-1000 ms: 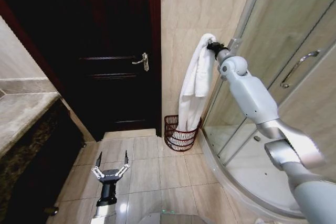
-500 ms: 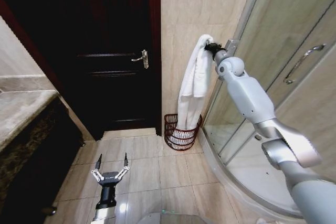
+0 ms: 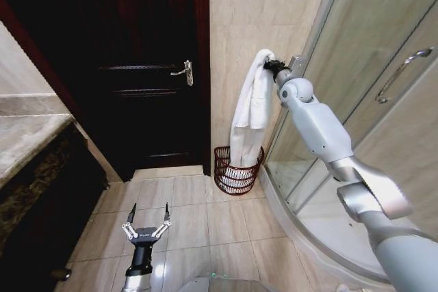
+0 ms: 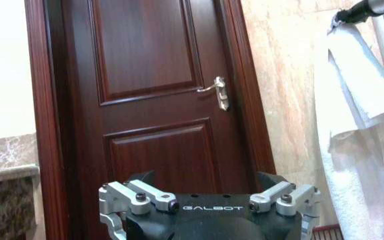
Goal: Discard the used towel into the hamper.
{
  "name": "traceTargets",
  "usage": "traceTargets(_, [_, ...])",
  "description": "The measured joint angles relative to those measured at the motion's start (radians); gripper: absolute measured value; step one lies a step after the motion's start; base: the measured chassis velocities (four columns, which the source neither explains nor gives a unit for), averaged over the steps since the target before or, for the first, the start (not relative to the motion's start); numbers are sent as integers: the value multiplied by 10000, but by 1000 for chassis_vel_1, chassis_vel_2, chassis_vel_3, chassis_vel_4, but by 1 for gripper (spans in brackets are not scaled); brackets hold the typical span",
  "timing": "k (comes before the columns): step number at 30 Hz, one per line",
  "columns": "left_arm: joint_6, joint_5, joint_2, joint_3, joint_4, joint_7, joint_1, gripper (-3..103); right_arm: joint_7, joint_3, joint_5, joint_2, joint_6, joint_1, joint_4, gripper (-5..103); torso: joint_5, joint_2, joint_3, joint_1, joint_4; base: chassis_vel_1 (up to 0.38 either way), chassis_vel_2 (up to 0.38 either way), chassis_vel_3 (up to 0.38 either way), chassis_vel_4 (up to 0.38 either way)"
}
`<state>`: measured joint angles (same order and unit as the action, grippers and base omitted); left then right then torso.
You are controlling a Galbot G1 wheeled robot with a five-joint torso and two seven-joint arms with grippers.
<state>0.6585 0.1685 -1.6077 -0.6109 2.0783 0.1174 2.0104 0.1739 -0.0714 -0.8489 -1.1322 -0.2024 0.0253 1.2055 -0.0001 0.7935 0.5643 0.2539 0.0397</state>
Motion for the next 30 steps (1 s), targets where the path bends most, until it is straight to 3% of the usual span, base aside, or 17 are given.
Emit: traceTargets(30, [283,123,-4,-23,-35,-3,343,100,-3,110,400,16,302,-715,10,7,0,-1307,-759,-544,0,0,0,0,0])
